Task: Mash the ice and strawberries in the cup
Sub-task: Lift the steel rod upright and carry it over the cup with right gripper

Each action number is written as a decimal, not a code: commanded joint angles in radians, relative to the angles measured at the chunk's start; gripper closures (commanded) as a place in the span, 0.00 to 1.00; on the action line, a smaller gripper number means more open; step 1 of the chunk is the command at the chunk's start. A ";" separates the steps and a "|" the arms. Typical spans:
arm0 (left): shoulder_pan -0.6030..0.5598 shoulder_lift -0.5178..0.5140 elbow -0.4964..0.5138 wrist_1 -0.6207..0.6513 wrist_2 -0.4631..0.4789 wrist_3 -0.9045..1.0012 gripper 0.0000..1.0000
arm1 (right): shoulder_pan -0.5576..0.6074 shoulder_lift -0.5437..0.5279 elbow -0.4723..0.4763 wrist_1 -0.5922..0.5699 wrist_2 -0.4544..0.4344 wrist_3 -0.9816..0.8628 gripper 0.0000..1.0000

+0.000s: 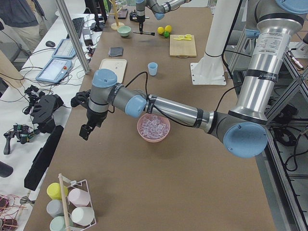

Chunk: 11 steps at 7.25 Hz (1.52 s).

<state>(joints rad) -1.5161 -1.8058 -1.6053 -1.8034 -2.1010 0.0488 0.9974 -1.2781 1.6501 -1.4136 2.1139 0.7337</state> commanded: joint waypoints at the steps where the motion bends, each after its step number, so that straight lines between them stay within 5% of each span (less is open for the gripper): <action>1: 0.005 -0.015 0.002 0.009 -0.001 -0.003 0.03 | 0.003 0.023 0.123 0.001 -0.012 0.004 1.00; 5: 0.002 0.031 -0.011 0.009 -0.037 -0.100 0.03 | -0.066 0.135 0.258 0.004 -0.075 0.004 1.00; 9: -0.006 0.075 0.022 0.010 -0.051 -0.162 0.03 | -0.238 0.161 0.263 0.284 -0.296 0.076 1.00; 11: -0.007 0.075 0.070 0.001 -0.051 -0.164 0.03 | -0.273 0.160 0.263 0.427 -0.336 0.076 1.00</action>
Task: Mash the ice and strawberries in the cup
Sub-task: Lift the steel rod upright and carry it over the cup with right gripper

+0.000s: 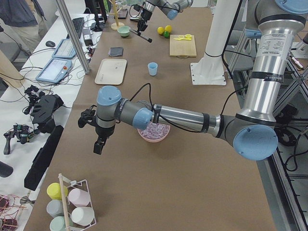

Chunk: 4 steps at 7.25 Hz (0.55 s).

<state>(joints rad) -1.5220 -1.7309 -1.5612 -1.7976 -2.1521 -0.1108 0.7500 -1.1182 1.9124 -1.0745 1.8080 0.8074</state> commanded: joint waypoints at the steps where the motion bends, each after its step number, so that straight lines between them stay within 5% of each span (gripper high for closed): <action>1: -0.001 0.001 0.035 -0.005 0.001 -0.006 0.03 | -0.053 0.000 -0.001 0.166 -0.059 0.003 1.00; 4: -0.007 0.001 0.065 -0.005 0.000 -0.007 0.03 | -0.223 -0.012 -0.012 0.419 -0.287 0.003 1.00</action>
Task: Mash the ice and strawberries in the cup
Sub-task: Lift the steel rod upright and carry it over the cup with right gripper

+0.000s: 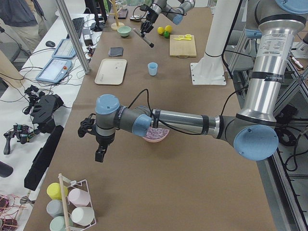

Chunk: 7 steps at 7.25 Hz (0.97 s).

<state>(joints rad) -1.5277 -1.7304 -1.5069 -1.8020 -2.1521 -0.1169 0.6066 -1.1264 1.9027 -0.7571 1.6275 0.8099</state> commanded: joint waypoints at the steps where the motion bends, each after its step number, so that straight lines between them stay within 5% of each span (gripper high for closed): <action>1: -0.002 0.002 0.014 0.000 0.000 -0.001 0.03 | -0.141 0.000 -0.004 0.149 -0.160 0.000 1.00; 2: -0.005 0.002 0.016 0.000 0.000 -0.001 0.03 | -0.178 0.006 -0.008 0.157 -0.202 -0.001 1.00; 5: -0.008 0.002 0.017 -0.002 0.001 0.000 0.03 | -0.258 -0.010 -0.184 0.487 -0.322 -0.014 1.00; 7: -0.008 0.002 0.017 -0.003 0.001 0.000 0.03 | -0.265 -0.015 -0.228 0.567 -0.378 -0.015 1.00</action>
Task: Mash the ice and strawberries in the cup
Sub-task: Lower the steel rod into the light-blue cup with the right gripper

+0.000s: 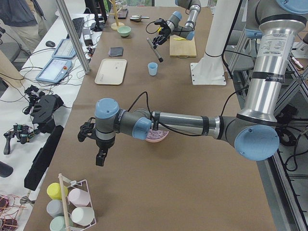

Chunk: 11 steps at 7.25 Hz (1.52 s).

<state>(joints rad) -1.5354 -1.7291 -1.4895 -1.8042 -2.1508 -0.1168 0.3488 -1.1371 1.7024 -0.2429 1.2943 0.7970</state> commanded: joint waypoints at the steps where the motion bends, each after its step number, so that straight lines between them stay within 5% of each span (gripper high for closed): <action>1: 0.000 0.000 0.000 -0.001 0.000 0.000 0.03 | -0.008 -0.004 -0.027 0.053 -0.109 -0.013 1.00; 5: 0.000 0.000 0.005 -0.003 -0.001 0.000 0.03 | -0.040 0.013 -0.026 0.037 -0.339 -0.144 1.00; 11: 0.000 -0.001 0.012 -0.003 -0.001 0.000 0.03 | -0.073 0.092 -0.043 -0.111 -0.432 -0.186 1.00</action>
<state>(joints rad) -1.5355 -1.7298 -1.4788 -1.8067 -2.1522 -0.1166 0.2817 -1.0541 1.6669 -0.3329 0.8660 0.6125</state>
